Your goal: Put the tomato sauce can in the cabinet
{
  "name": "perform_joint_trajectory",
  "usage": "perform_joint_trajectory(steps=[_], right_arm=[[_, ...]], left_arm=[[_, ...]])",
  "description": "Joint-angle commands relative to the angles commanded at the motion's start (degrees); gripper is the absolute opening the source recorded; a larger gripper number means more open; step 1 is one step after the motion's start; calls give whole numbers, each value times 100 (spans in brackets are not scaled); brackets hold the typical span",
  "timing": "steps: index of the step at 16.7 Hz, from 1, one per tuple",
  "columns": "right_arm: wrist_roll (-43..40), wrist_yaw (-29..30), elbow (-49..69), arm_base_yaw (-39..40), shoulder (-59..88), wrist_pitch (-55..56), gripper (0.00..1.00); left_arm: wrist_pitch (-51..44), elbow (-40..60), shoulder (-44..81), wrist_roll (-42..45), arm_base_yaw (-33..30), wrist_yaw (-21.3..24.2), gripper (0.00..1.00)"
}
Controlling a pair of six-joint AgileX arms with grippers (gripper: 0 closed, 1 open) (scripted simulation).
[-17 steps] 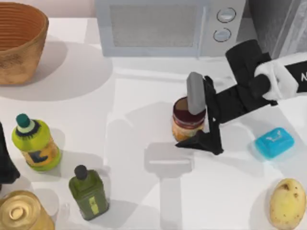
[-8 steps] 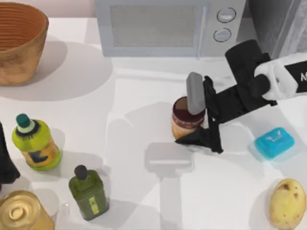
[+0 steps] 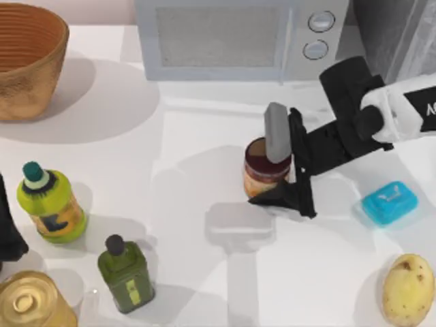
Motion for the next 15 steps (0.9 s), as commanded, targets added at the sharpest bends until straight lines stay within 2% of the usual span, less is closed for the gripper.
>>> perform_joint_trajectory(steps=[6,12,15], right_arm=[[-31,-66,316,24,-144,-410,0],[-16,-51,1409,-65,-853,-2394,0],[-25,-25,1791,-48,-1169,-3001,0]], left_arm=[[0,0,0,0,0,0,100],[0,0,0,0,0,0,100],[0,0,0,0,0,0,100]])
